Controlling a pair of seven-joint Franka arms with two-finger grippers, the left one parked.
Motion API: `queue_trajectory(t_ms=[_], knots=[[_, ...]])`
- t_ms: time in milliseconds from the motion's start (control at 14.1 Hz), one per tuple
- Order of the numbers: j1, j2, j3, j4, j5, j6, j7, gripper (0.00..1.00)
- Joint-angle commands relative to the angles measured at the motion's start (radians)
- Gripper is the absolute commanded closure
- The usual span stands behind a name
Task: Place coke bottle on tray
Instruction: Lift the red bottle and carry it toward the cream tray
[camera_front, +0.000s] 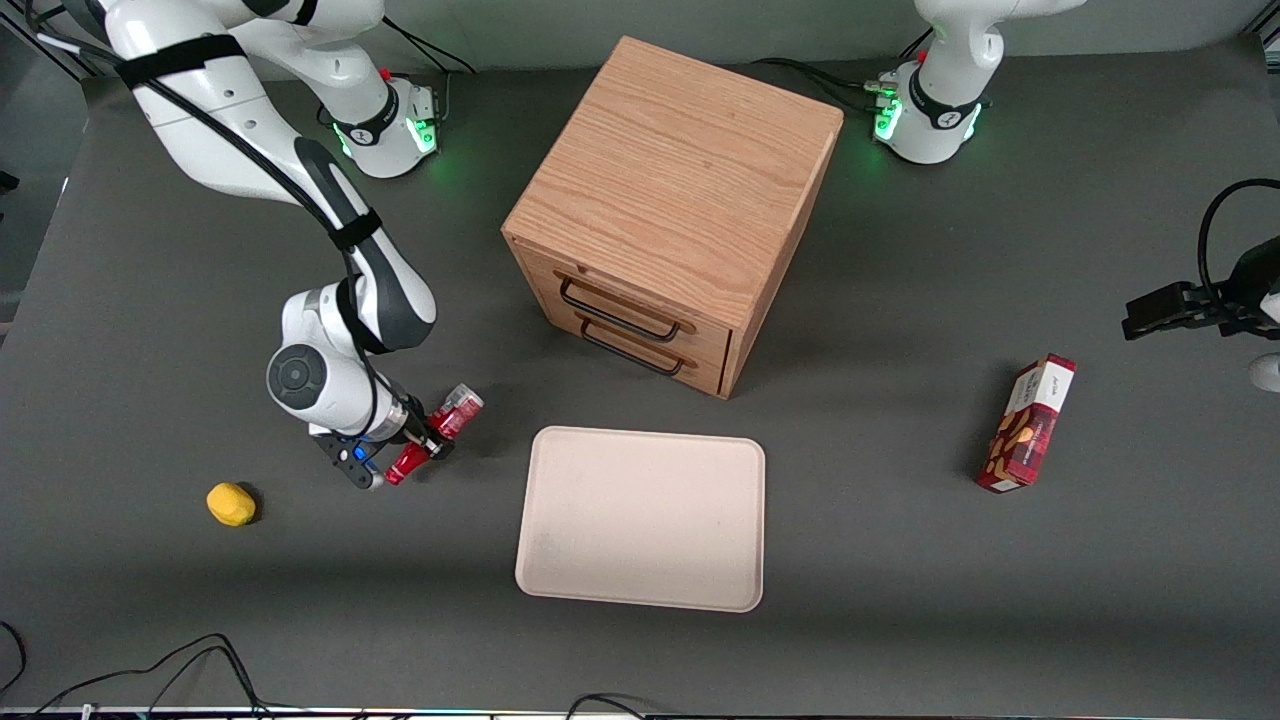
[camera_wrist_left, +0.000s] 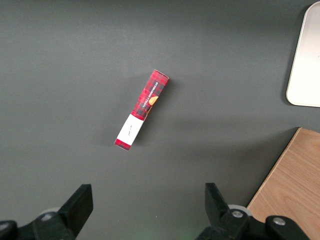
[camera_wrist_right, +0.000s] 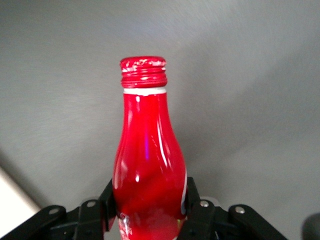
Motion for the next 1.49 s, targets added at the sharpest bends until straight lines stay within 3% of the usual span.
queue_trajectory(t_ms=[0,212,496,920,1416], knots=[[-0.002,-0.026,-0.012,0.154,-0.007,-0.165,-0.120,1.00],[0.000,-0.001,-0.011,0.375,-0.010,-0.349,-0.191,1.00],[0.012,0.052,0.050,0.576,-0.073,-0.442,-0.264,1.00],[0.037,0.255,0.138,0.872,-0.076,-0.404,-0.418,1.00],[0.090,0.436,0.141,0.869,-0.075,-0.237,-0.409,1.00]])
